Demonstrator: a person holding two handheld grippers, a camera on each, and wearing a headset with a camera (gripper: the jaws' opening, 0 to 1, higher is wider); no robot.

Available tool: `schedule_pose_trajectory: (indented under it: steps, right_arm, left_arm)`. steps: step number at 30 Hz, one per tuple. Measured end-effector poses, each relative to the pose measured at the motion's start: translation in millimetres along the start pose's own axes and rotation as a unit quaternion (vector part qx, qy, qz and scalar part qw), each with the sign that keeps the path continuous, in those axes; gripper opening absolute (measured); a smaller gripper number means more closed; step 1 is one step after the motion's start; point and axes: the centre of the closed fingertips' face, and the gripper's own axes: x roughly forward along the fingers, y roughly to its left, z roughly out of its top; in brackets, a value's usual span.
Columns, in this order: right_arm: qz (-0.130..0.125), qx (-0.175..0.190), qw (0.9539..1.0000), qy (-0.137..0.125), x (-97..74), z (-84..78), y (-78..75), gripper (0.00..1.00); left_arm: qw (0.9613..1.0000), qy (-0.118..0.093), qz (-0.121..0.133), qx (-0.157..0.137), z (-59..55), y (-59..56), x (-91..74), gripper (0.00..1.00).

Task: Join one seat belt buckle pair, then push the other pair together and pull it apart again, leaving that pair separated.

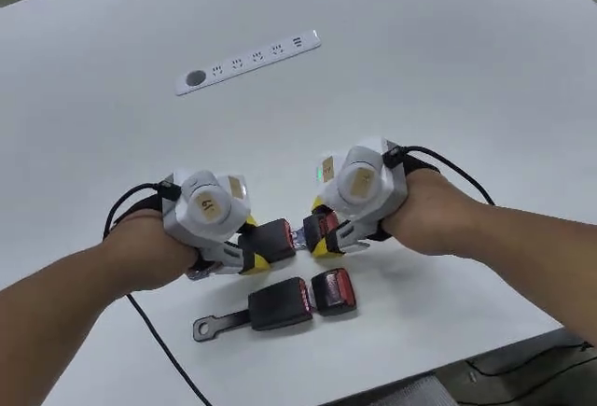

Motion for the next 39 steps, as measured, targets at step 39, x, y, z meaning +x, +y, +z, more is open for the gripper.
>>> schedule_pose_trajectory:
  steps: [39]
  right_arm:
    - [0.006, -0.006, 0.9999, -0.005, -3.7, -3.5, -2.3, 0.33]
  left_arm:
    - [0.9998, -0.007, -0.008, 0.016, 1.5, 0.8, 1.4, 0.32]
